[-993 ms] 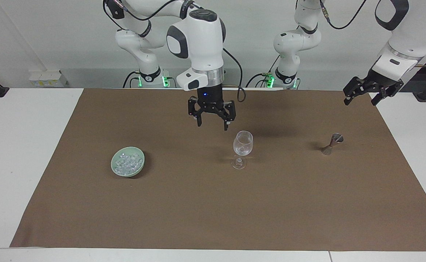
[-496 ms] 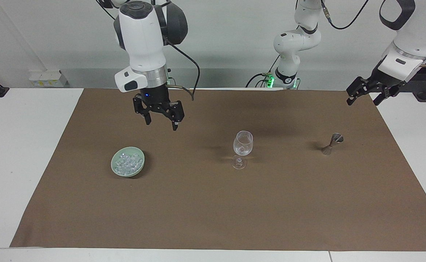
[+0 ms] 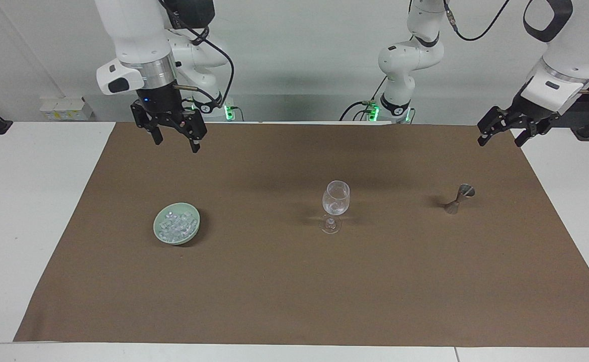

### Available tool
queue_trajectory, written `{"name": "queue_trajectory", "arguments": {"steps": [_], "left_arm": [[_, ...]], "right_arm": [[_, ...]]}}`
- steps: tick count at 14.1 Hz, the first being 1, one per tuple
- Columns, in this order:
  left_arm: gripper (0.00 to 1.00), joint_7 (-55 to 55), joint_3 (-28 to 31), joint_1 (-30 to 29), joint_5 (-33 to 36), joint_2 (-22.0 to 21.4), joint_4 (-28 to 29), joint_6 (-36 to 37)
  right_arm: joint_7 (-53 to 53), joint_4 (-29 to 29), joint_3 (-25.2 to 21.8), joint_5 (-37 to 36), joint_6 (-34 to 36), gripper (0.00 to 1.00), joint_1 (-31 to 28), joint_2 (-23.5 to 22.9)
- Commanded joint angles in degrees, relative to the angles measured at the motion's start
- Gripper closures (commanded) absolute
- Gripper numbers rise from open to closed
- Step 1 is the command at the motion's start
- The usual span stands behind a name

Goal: Pour wine and add ice with both arms
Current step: 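Return the ice bowl to its spot and withdraw the right gripper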

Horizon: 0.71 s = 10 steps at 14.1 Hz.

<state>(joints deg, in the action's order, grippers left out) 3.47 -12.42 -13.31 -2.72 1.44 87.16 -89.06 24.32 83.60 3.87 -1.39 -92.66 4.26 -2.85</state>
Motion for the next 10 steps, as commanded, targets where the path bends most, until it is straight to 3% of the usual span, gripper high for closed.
{"name": "queue_trajectory", "arguments": {"steps": [1, 6, 9, 10], "left_arm": [[0.00, 0.3, 0.0, -0.8, -1.1, -0.1, 0.5, -0.8], [0.00, 0.4, 0.0, -0.7, -2.6, 0.5, 0.4, -0.8], [0.00, 0.8, 0.0, -0.7, -2.4, 0.5, 0.3, -1.0], [0.00, 1.1, 0.0, -0.6, -1.9, 0.6, 0.4, -1.1]], "right_arm": [[-5.4, 1.4, -3.2, 1.5, 2.8, 0.00, 0.0, 2.8], [-15.5, 3.0, -9.1, 1.5, 8.6, 0.00, 0.0, 5.7], [-16.6, 11.4, -9.8, 1.4, 3.7, 0.00, -0.2, 10.6], [-16.2, 11.7, -9.8, 1.3, 2.4, 0.00, -0.2, 10.7]]}}
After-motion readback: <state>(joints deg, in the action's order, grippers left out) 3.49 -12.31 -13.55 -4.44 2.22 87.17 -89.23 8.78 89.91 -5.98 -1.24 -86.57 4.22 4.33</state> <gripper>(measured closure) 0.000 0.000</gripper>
